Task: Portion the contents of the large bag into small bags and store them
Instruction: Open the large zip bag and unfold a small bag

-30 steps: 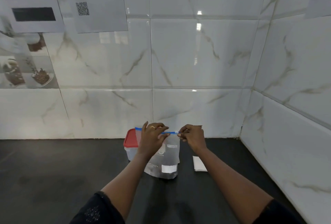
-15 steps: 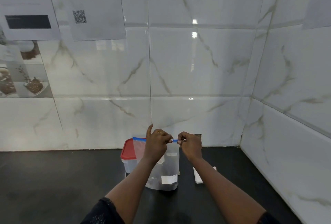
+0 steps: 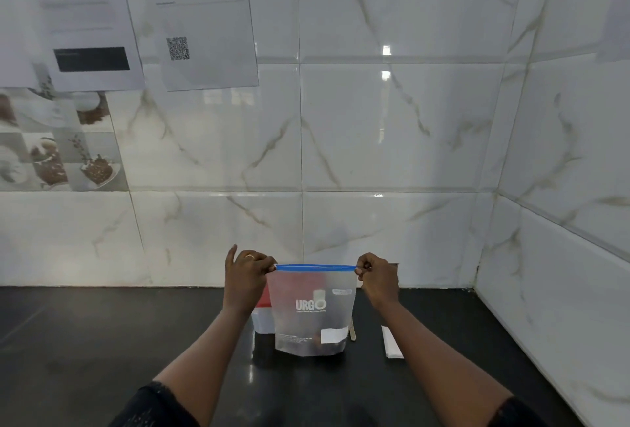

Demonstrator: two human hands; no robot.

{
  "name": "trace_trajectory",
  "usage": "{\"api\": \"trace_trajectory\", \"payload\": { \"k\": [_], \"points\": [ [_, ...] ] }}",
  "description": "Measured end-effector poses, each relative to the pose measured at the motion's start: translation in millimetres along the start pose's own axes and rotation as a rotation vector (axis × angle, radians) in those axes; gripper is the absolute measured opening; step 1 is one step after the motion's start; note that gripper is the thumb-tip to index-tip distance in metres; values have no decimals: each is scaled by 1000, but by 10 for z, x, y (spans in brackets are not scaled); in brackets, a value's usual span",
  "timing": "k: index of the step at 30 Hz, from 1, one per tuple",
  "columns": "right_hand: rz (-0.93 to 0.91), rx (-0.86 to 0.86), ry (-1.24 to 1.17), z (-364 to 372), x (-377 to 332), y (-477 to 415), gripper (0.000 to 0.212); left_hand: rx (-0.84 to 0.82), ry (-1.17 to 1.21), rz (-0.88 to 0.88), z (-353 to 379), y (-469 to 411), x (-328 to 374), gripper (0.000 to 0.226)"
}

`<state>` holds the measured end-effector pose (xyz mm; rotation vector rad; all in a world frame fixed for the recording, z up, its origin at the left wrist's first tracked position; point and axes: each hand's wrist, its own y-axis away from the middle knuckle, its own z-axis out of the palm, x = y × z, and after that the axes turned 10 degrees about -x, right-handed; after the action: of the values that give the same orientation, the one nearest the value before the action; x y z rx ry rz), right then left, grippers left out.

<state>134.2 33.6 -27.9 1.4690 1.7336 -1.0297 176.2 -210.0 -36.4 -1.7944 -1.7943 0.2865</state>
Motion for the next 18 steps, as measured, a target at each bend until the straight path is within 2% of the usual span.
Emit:
{"api": "trace_trajectory", "payload": {
  "k": [4, 9, 14, 18],
  "points": [
    [-21, -58, -22, 27, 13, 25, 39, -26, 159, -16, 31, 71, -28, 20],
    [-15, -112, -40, 44, 35, 75, 36, 22, 278, 12, 39, 164, 32, 23],
    [-24, -104, -58, 16, -14, 97, 17, 74, 320, 72, 65, 160, 365, 30],
    [-24, -101, -36, -34, 16, 137, 27, 35, 348, 148, 200, 138, 783, 23]
  ]
}}
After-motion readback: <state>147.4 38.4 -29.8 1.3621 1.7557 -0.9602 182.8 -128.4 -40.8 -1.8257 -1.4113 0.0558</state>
